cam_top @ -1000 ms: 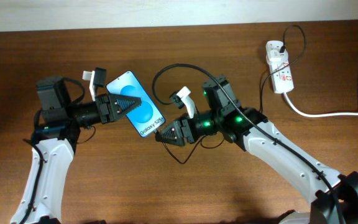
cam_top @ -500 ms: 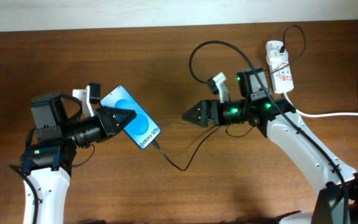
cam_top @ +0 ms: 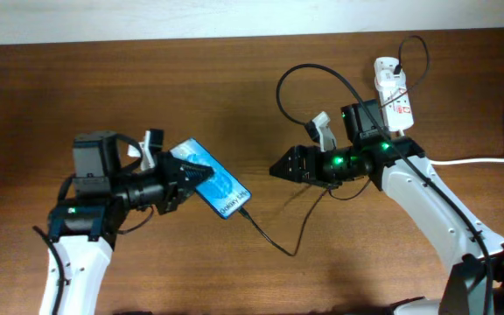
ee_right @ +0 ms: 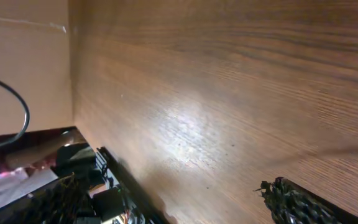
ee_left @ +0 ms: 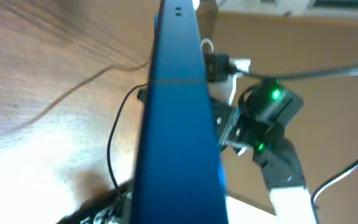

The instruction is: Plug charger to phone and switch on socket

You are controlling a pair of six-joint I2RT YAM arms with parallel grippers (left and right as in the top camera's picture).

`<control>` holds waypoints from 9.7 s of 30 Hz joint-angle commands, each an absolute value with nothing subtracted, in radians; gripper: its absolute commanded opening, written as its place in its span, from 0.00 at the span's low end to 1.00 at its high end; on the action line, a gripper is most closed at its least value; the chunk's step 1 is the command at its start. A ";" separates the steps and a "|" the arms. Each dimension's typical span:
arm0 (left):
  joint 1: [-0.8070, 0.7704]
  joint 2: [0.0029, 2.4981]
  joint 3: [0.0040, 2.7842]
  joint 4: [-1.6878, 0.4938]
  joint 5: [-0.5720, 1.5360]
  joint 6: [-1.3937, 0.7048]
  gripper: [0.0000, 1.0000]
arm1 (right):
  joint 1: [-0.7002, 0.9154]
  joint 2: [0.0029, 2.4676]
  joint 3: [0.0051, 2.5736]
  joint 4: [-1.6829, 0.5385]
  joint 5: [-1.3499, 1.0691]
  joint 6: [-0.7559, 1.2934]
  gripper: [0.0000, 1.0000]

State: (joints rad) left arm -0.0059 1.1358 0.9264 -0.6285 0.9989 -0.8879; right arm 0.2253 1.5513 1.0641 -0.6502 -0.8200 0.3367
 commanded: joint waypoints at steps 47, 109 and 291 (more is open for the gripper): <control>-0.097 1.932 1.200 -0.656 0.793 0.041 0.00 | 0.039 1.542 1.077 -1.068 -0.724 -0.075 1.00; -0.013 2.059 1.198 -0.614 0.566 -0.479 0.99 | 0.039 1.544 1.076 -1.052 -0.694 -0.075 0.99; -0.426 0.274 1.297 -1.688 -0.587 -0.636 0.99 | -0.300 2.313 1.694 -0.289 -0.415 0.311 0.04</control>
State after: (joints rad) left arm -0.4305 0.2718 1.2968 -1.6871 -0.5831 -0.6479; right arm -0.3264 2.2967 1.6737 -0.2829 -0.3897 0.3771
